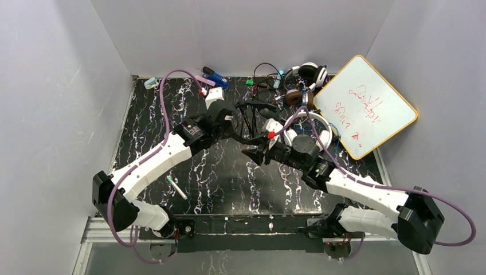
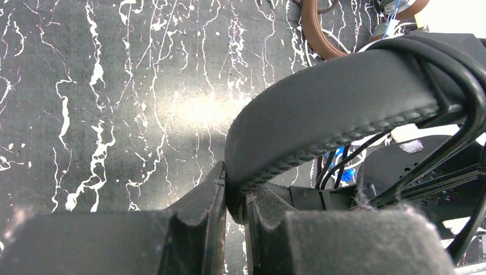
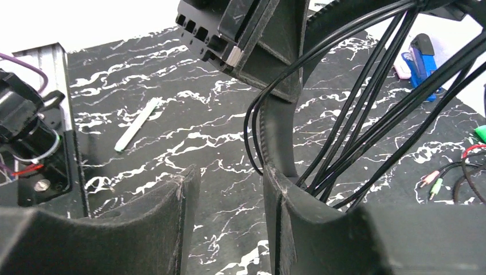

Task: Wrap the headphones
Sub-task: Wrap the headphones cable around the headphones, then place the headphones at the corner of the board.

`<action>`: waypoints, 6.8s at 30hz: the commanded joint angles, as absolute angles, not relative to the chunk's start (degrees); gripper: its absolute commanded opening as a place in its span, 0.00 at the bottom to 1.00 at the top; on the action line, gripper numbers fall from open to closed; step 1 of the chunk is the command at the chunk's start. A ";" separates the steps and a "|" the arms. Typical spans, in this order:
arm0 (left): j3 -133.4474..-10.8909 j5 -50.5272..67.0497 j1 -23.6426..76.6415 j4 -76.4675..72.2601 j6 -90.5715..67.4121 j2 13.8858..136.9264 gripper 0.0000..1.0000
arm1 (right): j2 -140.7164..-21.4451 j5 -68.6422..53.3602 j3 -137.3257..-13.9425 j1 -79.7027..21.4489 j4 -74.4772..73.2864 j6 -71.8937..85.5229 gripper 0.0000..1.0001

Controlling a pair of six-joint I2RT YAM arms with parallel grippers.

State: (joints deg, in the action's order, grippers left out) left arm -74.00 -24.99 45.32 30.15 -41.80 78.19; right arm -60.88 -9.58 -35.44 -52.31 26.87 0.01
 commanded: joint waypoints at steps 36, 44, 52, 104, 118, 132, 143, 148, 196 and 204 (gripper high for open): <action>-78.53 -31.27 45.00 30.65 -39.94 76.20 0.00 | -64.86 -12.77 -48.13 -52.61 10.16 8.76 0.01; -78.37 -31.88 44.74 30.54 -39.55 75.73 0.00 | -64.91 -9.37 -50.81 -52.51 -1.49 18.54 0.01; -77.64 -28.53 44.74 30.07 -40.52 75.25 0.00 | -69.82 -1.55 -53.17 -52.46 -7.14 24.38 0.05; -71.43 -18.37 30.04 37.34 -42.44 73.95 0.02 | -55.03 0.92 -32.82 -50.93 6.59 21.01 0.88; -67.67 -6.20 13.96 41.22 -39.41 77.07 0.03 | -53.14 -2.58 -32.32 -50.94 6.68 19.00 0.92; -76.31 14.86 -7.20 41.22 -35.12 94.46 0.06 | -54.40 -6.45 -33.77 -50.87 7.04 18.64 0.92; -84.20 11.79 -18.14 41.20 -33.51 107.72 0.10 | -53.35 -6.58 -34.65 -50.83 5.57 18.63 0.92; -87.22 11.32 -20.64 40.88 -33.10 113.25 0.14 | -51.48 -5.19 -35.02 -50.87 2.76 18.44 0.92; -52.20 2.84 12.59 9.45 -20.82 76.98 0.88 | -65.60 11.80 -51.55 -26.12 -16.96 25.89 0.99; -60.94 -4.08 12.50 10.00 -17.93 90.50 0.88 | -71.30 12.27 -54.48 -25.11 -16.13 24.26 0.99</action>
